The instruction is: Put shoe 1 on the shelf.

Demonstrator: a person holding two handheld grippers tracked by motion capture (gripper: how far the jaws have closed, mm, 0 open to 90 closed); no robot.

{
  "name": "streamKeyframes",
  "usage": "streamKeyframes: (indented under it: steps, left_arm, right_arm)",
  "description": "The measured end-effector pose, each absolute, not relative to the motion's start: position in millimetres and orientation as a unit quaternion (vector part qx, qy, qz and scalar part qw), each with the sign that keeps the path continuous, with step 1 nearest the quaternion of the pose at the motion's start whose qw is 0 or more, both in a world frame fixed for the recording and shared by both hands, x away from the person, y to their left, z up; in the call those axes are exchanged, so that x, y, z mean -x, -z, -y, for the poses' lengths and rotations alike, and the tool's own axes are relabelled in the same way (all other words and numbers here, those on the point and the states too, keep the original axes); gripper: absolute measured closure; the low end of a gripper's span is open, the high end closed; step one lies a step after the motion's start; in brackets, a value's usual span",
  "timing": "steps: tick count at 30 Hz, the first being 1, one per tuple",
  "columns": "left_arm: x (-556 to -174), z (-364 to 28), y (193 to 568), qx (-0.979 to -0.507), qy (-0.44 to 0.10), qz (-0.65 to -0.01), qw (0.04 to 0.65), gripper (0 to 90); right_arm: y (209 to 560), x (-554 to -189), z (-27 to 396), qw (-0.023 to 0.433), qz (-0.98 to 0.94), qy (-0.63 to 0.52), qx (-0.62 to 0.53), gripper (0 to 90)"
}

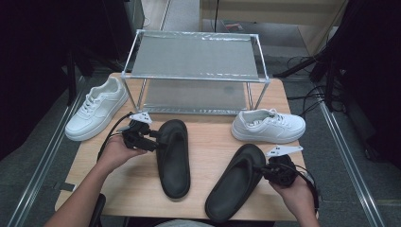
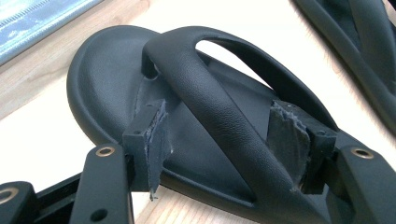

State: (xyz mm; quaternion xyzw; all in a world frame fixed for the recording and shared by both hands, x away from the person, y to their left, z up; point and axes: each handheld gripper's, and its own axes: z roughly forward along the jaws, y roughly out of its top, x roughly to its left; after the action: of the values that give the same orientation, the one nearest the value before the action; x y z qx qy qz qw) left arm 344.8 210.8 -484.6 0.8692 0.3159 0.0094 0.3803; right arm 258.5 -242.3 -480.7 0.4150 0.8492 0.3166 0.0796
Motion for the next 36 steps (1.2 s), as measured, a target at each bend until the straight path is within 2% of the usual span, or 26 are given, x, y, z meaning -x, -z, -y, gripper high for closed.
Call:
streamKeyframes:
  steps: [14,19,25,32,36]
  left_arm:
    - [-344,-210,485,-0.871,-0.011,-0.312,0.379,39.6]
    - [-344,-211,484,-0.870,-0.013,-0.313,0.380,39.5]
    - [-344,-210,485,-0.871,-0.012,-0.312,0.380,39.6]
    - [-343,-212,483,-0.867,-0.013,-0.317,0.385,39.6]
    - [-340,-215,479,-0.862,-0.034,-0.316,0.396,40.8]
  right_arm:
    - [485,-278,201,0.085,-0.864,-0.316,-0.382,90.0]
    - [477,-274,202,0.094,-0.857,-0.334,-0.381,90.0]
    - [466,-264,190,0.075,-0.846,-0.372,-0.374,90.0]
    - [474,-264,171,0.060,-0.859,-0.355,-0.365,90.0]
    - [480,-269,167,0.063,-0.865,-0.342,-0.363,90.0]
